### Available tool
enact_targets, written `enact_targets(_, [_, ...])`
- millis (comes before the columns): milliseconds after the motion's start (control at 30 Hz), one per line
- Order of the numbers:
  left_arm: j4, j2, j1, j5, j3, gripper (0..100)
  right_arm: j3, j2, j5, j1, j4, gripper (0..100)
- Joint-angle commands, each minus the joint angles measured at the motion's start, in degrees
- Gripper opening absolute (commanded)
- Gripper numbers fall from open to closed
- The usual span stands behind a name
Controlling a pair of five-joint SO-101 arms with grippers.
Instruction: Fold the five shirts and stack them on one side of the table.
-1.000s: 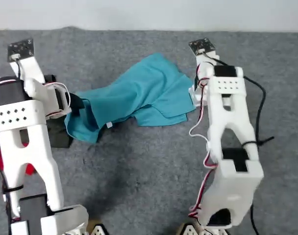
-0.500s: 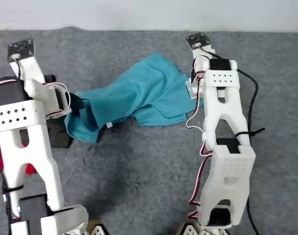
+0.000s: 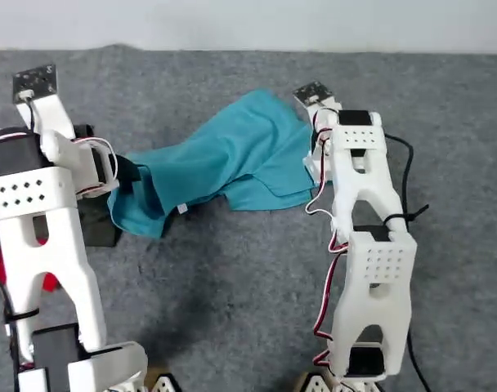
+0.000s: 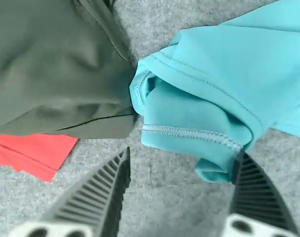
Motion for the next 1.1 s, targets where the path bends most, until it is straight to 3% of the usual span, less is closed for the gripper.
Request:
enact_targets(0, [1.8,-2.3,-0.2,0.9,-0.2,32,-2.5,-0.2,0.7,0.7,0.4,12.7])
enact_targets(200, [1.8,-2.3,-0.2,1.0,-0.2,32,-2.5,-0.1,0.8,0.4,0.1,0.2])
enact_targets(400, [1.8,-2.3,-0.2,1.0,-0.2,32,-3.1,-1.1,0.8,0.8,1.7,0.9])
enact_targets(733, [1.8,-2.3,-0.2,1.0,0.5,32,-3.4,-10.2,2.2,1.2,15.8,1.0])
enact_targets(867, [1.8,-2.3,-0.2,1.0,3.5,32,-3.4,-13.1,4.4,0.9,13.1,1.8])
enact_targets(1067, [1.7,-2.4,-0.2,1.0,4.9,32,-3.3,-12.4,4.4,2.3,4.3,22.7])
